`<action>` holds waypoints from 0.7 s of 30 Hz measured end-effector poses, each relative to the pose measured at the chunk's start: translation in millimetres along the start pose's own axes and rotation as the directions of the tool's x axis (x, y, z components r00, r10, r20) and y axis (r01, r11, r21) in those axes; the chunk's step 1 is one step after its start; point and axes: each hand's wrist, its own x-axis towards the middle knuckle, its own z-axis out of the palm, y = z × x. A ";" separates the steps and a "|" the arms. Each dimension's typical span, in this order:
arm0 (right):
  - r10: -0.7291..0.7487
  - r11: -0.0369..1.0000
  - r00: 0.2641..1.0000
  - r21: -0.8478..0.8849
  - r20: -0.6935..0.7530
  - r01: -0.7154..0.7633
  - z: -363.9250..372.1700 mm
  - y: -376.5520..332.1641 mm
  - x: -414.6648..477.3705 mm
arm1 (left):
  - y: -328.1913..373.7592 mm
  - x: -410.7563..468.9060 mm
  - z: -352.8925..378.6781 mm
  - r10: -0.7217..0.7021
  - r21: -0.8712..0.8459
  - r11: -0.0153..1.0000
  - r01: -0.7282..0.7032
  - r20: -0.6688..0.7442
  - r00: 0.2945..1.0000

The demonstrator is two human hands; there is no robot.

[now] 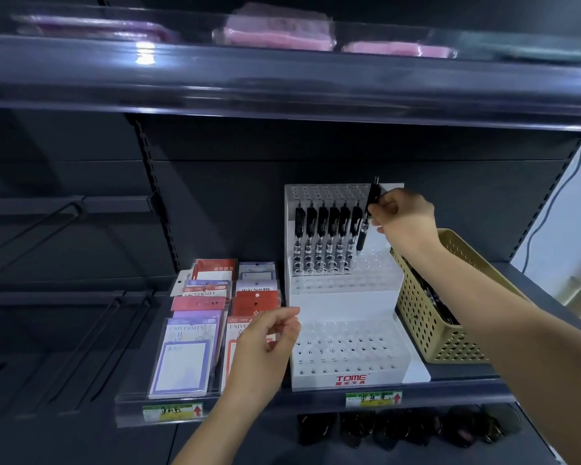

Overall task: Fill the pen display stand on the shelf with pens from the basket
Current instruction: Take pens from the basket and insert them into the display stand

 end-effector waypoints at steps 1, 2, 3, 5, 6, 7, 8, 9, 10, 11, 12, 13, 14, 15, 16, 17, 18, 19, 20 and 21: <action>0.013 1.000 1.000 -0.020 0.024 -0.012 1.9 2.3 0.4 | -1.4 0.2 -1.1 -0.004 0.010 1.000 0.004 0.006 1.000; 0.027 0.999 0.998 -0.047 0.053 -0.024 3.6 4.7 0.5 | -2.4 0.2 -2.0 -0.009 0.015 1.000 0.009 0.011 1.000; 0.042 0.997 0.996 -0.071 0.080 -0.036 5.0 7.3 0.4 | -3.3 0.3 -2.6 -0.011 0.017 1.000 0.011 0.012 1.000; 0.072 0.993 0.990 -0.100 0.119 -0.060 7.4 12.1 -1.0 | -3.8 0.7 -3.2 -0.008 0.016 1.000 0.008 0.011 1.000; 0.084 0.992 0.989 -0.109 0.125 -0.070 8.2 14.4 -1.6 | -3.2 0.4 -3.1 -0.008 0.016 1.000 0.008 0.013 1.000; 0.097 0.990 0.987 -0.113 0.125 -0.082 9.0 16.7 -1.8 | -2.6 0.2 -2.8 -0.010 0.019 1.000 0.010 0.015 1.000; 0.106 0.990 0.987 -0.109 0.122 -0.092 9.3 18.3 -2.3 | -1.9 0.0 -2.7 -0.012 0.022 1.000 0.011 0.018 1.000; 0.110 0.990 0.987 -0.103 0.118 -0.098 9.7 19.9 -2.0 | -1.5 0.2 -2.4 -0.012 0.026 1.000 0.011 0.020 1.000; 0.109 0.990 0.987 -0.100 0.116 -0.098 9.9 20.6 -1.7 | -0.8 0.0 -2.3 -0.010 0.030 1.000 0.010 0.023 1.000; 0.108 0.990 0.988 -0.099 0.114 -0.097 10.1 21.1 -1.3 | 0.1 0.0 -2.0 -0.009 0.034 0.999 0.008 0.025 1.000; 0.108 0.990 0.988 -0.099 0.115 -0.097 9.7 20.9 -1.3 | 1.2 -0.1 -1.6 -0.010 0.037 0.999 0.009 0.028 1.000; 0.108 0.990 0.987 -0.100 0.117 -0.096 9.3 20.9 -1.2 | 2.1 0.1 -1.0 -0.010 0.037 0.999 0.009 0.027 1.000; 0.107 0.990 0.987 -0.101 0.121 -0.095 8.8 20.6 -1.3 | 3.4 0.3 -0.3 -0.009 0.035 0.999 0.008 0.029 1.000; 0.104 0.991 0.986 -0.102 0.127 -0.092 7.9 20.8 -1.7 | 4.5 0.3 0.6 -0.007 0.035 0.999 0.006 0.031 0.999; 0.099 0.991 0.986 -0.101 0.134 -0.086 6.5 20.7 -2.9 | 5.8 0.1 1.7 -0.005 0.035 0.999 0.004 0.035 0.999; 0.091 0.992 0.986 -0.096 0.138 -0.078 4.8 21.6 -4.3 | 6.7 0.0 2.9 -0.002 0.036 0.999 0.001 0.036 0.999; 0.080 0.994 0.987 -0.086 0.139 -0.069 2.2 23.3 -6.0 | 7.6 -0.1 4.1 0.001 0.038 0.999 -0.003 0.036 0.999; 0.075 0.995 0.988 -0.071 0.139 -0.065 -1.3 26.8 -8.1 | 8.2 -0.2 5.6 0.004 0.041 0.999 -0.006 0.037 0.999; 0.073 0.996 0.988 -0.067 0.140 -0.064 -6.4 30.9 -11.1 | 9.2 -0.5 7.5 0.007 0.042 0.999 -0.009 0.042 0.999; 0.067 0.995 0.988 -0.085 0.142 -0.055 -13.0 36.3 -14.8 | 9.6 -0.6 10.0 0.010 0.042 0.999 -0.012 0.050 0.999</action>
